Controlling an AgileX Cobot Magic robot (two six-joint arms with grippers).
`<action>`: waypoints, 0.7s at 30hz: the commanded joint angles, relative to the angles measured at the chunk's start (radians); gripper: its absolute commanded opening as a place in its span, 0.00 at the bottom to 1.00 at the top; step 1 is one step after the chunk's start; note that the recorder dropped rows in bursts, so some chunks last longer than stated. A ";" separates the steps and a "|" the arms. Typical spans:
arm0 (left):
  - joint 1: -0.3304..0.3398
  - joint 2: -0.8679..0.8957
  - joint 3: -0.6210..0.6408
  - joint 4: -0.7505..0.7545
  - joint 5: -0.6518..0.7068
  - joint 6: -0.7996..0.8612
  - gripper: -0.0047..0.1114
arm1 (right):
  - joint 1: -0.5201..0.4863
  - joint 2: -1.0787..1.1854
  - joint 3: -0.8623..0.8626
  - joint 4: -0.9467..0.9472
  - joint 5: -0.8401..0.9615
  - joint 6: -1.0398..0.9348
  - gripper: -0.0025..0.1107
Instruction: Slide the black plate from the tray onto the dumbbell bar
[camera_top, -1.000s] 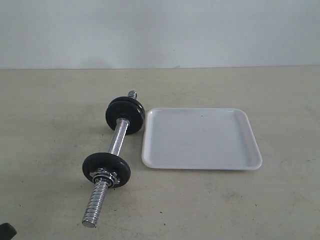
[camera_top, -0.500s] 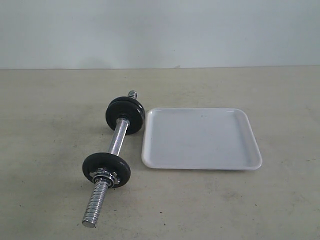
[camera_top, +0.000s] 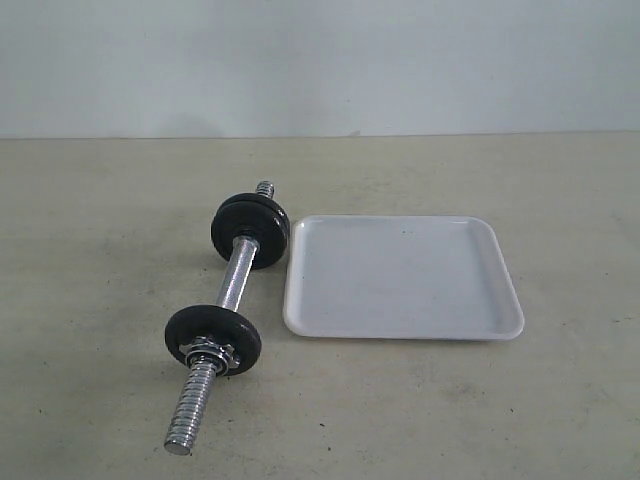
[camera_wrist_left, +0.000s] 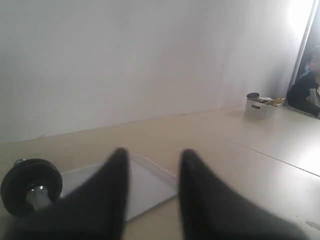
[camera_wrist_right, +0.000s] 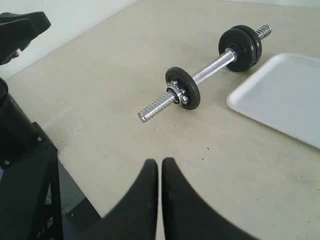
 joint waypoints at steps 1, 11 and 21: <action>0.002 -0.003 0.003 -0.005 -0.014 -0.002 0.08 | -0.002 -0.005 0.005 -0.001 -0.005 0.003 0.02; 0.002 -0.003 0.003 -0.004 -0.105 -0.001 0.08 | -0.002 -0.005 0.005 -0.001 -0.005 0.003 0.02; 0.002 -0.003 0.003 -0.004 -0.113 -0.001 0.08 | -0.002 -0.005 0.005 -0.003 -0.004 0.003 0.05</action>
